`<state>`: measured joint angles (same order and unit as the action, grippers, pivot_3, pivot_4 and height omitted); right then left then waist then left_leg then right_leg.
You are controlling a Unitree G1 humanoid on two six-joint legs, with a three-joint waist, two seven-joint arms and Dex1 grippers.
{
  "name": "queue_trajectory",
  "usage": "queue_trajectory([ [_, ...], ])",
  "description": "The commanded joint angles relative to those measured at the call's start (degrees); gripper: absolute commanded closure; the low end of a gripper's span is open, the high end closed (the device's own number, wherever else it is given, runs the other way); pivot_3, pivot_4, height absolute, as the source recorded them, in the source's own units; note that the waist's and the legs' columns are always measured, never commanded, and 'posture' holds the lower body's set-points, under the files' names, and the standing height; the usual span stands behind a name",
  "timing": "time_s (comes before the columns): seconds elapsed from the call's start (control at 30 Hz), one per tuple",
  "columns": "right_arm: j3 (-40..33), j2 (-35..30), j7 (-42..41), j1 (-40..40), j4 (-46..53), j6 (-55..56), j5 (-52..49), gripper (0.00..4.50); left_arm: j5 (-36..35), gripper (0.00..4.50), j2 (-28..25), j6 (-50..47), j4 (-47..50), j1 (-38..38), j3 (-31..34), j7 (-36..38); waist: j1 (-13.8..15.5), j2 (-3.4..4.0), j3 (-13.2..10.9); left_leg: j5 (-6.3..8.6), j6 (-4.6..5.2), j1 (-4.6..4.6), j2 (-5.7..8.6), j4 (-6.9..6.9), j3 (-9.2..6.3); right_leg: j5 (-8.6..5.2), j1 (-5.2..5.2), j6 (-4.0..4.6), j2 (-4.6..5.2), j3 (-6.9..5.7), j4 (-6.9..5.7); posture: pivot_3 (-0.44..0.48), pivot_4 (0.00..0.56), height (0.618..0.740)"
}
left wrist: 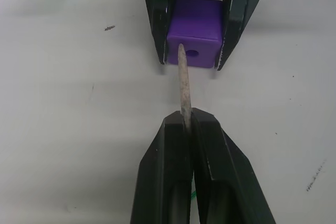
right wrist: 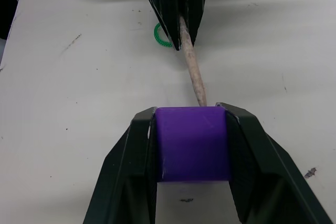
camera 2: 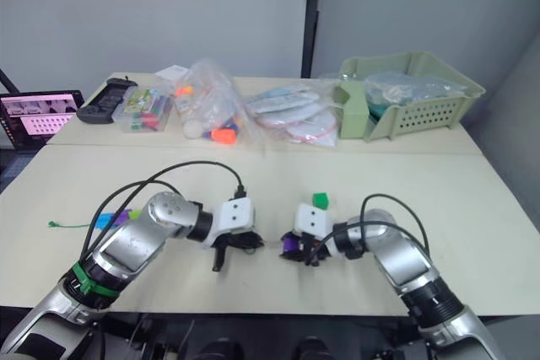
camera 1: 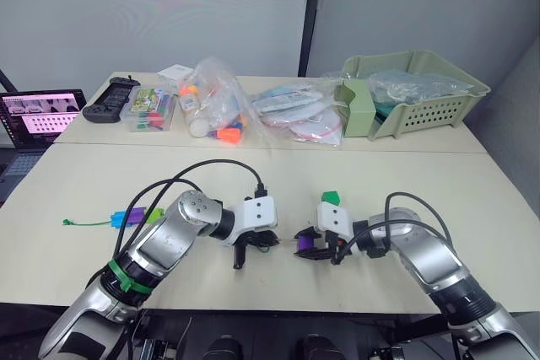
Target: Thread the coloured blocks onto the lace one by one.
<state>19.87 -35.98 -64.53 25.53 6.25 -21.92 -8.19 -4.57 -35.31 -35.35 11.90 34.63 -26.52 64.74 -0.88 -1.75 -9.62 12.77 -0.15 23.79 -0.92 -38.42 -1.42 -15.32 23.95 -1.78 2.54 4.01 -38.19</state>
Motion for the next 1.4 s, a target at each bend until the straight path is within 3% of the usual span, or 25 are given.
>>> queue_trajectory([
  [0.03, 0.09, 0.92, 0.57, 0.22, 2.18, -0.44, -0.30, 3.31, 0.02, 4.50, 0.32, -0.22, 2.95, 1.93, -1.07, 0.83, 0.00, 0.00, 0.00, 0.00, 0.00, 0.00, 0.00, -0.01, 0.00, 0.00, 0.00, 0.00, 0.00, 0.00, 0.00, 0.000, 0.150, 0.740],
  [0.87, 0.31, 2.30, 1.83, 0.69, 1.52, -1.55, 0.94, 3.31, -0.37, 4.50, -2.81, -10.00, 7.36, 4.55, -2.98, 0.93, -0.38, 0.00, 0.00, 0.00, 0.00, -0.03, -0.03, -0.01, 0.00, 0.00, 0.00, 0.00, -0.04, 0.01, -0.03, 0.000, 0.150, 0.740],
  [1.4, 0.88, 3.54, 3.26, 0.22, 4.51, -4.44, 0.90, 3.31, 0.14, 4.50, 3.53, -8.58, 3.61, 5.64, -5.71, -1.98, -0.08, 0.00, 0.00, 0.00, 0.00, -0.02, 0.00, -0.07, -0.01, 0.00, -0.02, 0.00, -0.03, 0.00, -0.05, 0.000, 0.150, 0.740],
])
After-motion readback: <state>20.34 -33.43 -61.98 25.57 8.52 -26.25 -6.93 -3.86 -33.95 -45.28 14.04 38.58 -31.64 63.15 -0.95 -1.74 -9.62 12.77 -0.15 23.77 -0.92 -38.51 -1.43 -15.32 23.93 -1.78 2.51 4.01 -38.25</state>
